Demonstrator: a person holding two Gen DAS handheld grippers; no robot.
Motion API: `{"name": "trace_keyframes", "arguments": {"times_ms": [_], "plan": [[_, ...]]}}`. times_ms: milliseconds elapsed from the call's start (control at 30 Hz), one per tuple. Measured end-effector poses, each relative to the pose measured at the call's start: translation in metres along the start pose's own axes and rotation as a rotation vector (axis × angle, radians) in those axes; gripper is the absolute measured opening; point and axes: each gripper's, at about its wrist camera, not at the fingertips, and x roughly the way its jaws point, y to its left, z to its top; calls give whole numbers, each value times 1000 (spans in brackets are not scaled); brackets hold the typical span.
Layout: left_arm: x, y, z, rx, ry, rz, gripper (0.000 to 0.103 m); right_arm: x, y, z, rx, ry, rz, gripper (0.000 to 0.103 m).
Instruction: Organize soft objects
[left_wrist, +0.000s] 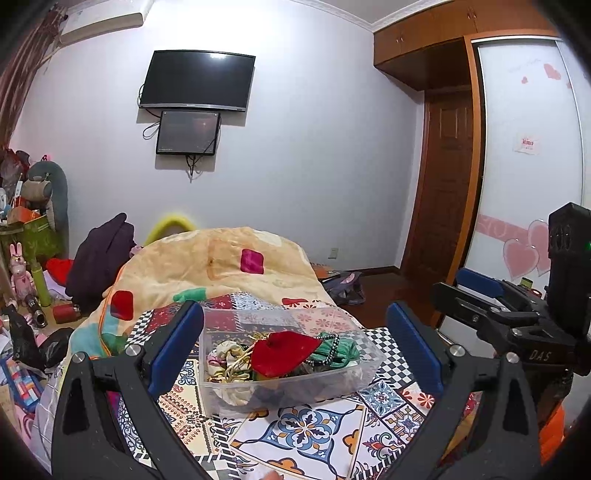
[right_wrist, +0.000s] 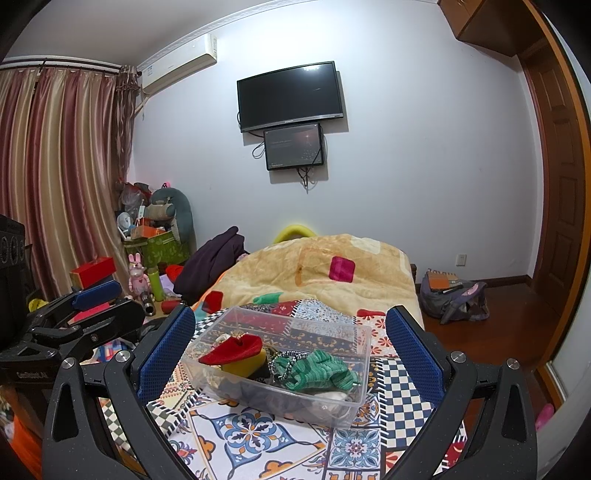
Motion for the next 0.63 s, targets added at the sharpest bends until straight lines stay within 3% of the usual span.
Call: {"name": "trace_keyframes", "arguments": {"times_ms": [633], "plan": [[-11,-16,4,39,15,10,103,-8,7,2,26,18,-5,103]]}}
